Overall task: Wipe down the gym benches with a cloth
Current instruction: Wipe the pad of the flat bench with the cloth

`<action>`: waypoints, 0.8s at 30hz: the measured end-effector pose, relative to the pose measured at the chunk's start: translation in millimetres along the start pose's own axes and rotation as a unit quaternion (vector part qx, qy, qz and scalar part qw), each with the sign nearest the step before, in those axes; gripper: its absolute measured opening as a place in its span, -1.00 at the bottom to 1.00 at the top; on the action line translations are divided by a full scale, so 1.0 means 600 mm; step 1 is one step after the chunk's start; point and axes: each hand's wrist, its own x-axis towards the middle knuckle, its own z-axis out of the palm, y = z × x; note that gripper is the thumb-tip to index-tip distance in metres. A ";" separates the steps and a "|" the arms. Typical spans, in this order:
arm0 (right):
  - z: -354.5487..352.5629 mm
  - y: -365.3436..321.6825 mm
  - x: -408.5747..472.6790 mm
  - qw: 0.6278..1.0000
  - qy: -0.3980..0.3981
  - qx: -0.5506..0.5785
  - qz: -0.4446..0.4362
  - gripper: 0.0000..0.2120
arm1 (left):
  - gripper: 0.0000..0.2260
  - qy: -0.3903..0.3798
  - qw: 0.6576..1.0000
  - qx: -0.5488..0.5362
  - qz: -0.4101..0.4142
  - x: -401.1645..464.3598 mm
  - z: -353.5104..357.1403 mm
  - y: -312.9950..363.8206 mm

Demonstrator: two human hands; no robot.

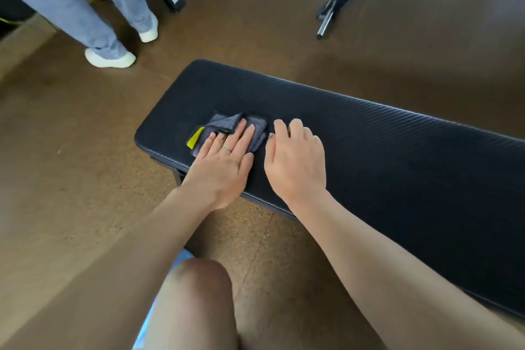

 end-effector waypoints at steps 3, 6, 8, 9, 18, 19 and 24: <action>0.001 0.001 0.001 1.000 0.009 -0.008 -0.003 -0.68 | -0.50 -0.002 1.000 -0.012 -0.026 0.023 -0.009 0.007; 0.006 0.002 -0.001 0.999 0.033 -0.005 -0.006 -0.66 | -0.50 0.003 0.999 -0.016 -0.043 0.051 -0.012 0.006; 0.008 0.003 0.001 0.999 0.049 0.000 0.001 -0.67 | -0.49 0.008 0.999 -0.013 -0.044 0.073 -0.014 0.002; 0.010 0.004 0.001 0.999 0.050 -0.004 0.007 -0.66 | -0.49 0.009 0.999 -0.013 -0.042 0.083 -0.015 0.001; 0.017 0.004 0.002 0.997 0.030 -0.065 0.019 -0.56 | -0.48 0.010 1.000 -0.016 -0.011 0.151 -0.036 -0.015; 0.017 0.003 0.002 0.997 0.033 -0.066 0.021 -0.56 | -0.48 0.013 1.000 -0.019 -0.005 0.152 -0.037 -0.015; 0.014 0.003 -0.009 0.997 0.046 -0.063 0.020 -0.57 | -0.46 0.013 0.996 -0.008 0.091 0.054 -0.017 -0.033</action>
